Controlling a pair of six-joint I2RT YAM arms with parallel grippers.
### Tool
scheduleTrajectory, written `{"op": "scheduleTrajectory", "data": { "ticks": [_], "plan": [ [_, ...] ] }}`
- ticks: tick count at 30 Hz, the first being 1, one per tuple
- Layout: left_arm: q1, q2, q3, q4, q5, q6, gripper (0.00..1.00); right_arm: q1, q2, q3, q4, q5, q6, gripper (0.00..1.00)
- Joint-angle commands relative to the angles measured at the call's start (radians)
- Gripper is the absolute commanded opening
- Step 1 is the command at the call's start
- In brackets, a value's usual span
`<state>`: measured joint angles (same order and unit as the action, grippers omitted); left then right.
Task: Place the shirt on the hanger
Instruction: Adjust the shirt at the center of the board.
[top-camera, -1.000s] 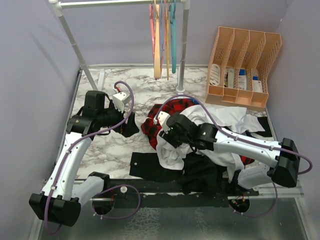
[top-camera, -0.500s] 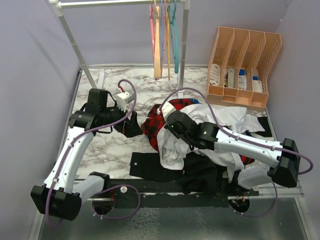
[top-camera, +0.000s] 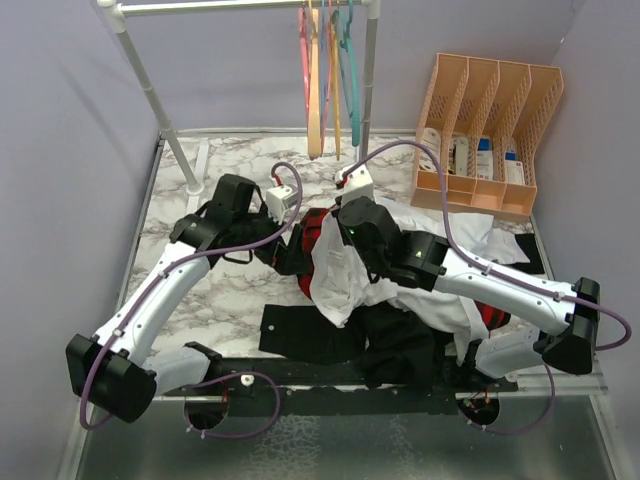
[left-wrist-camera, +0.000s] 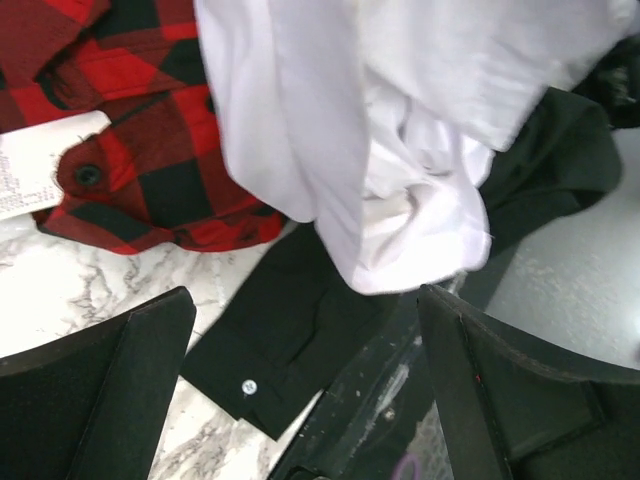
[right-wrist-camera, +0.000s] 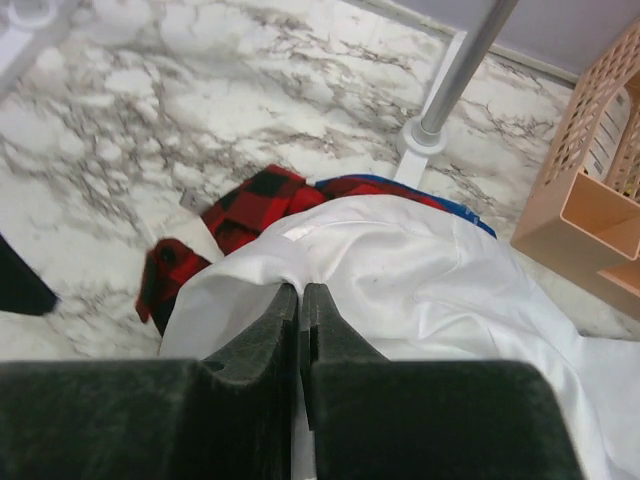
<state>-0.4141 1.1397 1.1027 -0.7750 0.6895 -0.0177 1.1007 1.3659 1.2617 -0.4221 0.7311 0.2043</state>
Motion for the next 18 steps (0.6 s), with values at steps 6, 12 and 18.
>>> {"op": "scheduleTrajectory", "data": {
  "ticks": [6,12,18],
  "plan": [
    [-0.117,0.078,-0.039,0.203,-0.384,-0.071,0.88,0.008,0.096,0.160,-0.013,0.110,0.173,0.01],
    [-0.120,0.096,-0.037,0.238,-0.436,-0.084,0.81,0.008,0.083,0.143,-0.007,0.091,0.184,0.01],
    [-0.120,0.119,0.012,0.189,-0.119,-0.109,0.94,0.008,0.072,0.127,-0.005,0.102,0.189,0.01]
  ]
}}
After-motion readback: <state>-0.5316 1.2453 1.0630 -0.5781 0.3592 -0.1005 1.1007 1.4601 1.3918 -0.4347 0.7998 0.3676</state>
